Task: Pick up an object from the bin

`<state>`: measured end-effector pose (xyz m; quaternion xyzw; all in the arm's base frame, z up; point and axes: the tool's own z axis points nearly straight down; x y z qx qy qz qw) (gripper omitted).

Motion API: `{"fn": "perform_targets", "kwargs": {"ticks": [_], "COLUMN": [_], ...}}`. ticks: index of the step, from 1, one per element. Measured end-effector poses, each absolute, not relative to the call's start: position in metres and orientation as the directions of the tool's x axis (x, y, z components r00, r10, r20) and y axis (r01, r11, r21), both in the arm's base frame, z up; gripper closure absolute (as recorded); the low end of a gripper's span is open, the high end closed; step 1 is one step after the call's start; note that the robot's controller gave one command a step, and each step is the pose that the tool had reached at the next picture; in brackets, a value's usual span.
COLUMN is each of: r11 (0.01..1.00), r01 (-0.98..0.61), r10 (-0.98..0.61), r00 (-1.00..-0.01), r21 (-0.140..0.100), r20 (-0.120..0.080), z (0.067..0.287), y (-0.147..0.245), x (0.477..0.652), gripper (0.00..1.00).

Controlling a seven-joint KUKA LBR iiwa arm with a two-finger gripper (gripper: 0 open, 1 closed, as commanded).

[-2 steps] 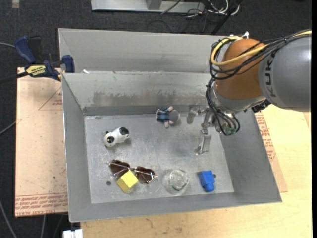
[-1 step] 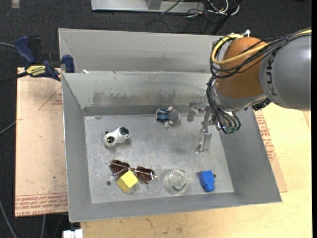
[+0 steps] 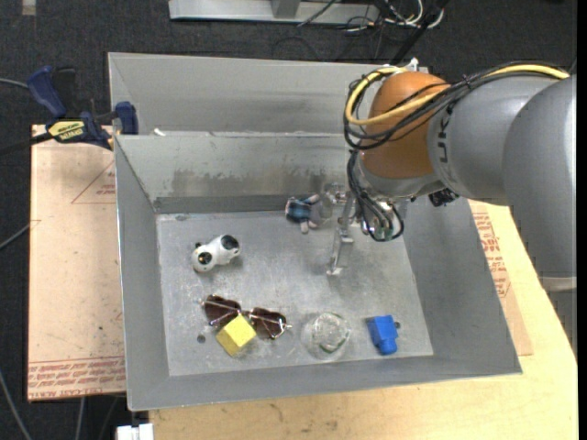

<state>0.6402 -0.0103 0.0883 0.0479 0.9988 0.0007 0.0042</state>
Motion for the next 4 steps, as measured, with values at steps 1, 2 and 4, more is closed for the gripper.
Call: {"fn": "perform_targets", "kwargs": {"ticks": [1, 2, 4], "r11": [1.0, 0.987, 0.962], "r01": [0.001, 0.159, 0.272], "r10": [0.001, 0.159, 0.272], "r00": [-1.0, -0.987, -0.962], "r21": [0.0, 0.002, 0.003], "r20": [-0.002, -0.004, -0.006], "z": [0.09, 0.098, 0.072], "y": [-0.004, 0.02, 0.009], "x": [0.649, 0.655, 0.659], "gripper": [0.0, 0.0, 1.0]}}
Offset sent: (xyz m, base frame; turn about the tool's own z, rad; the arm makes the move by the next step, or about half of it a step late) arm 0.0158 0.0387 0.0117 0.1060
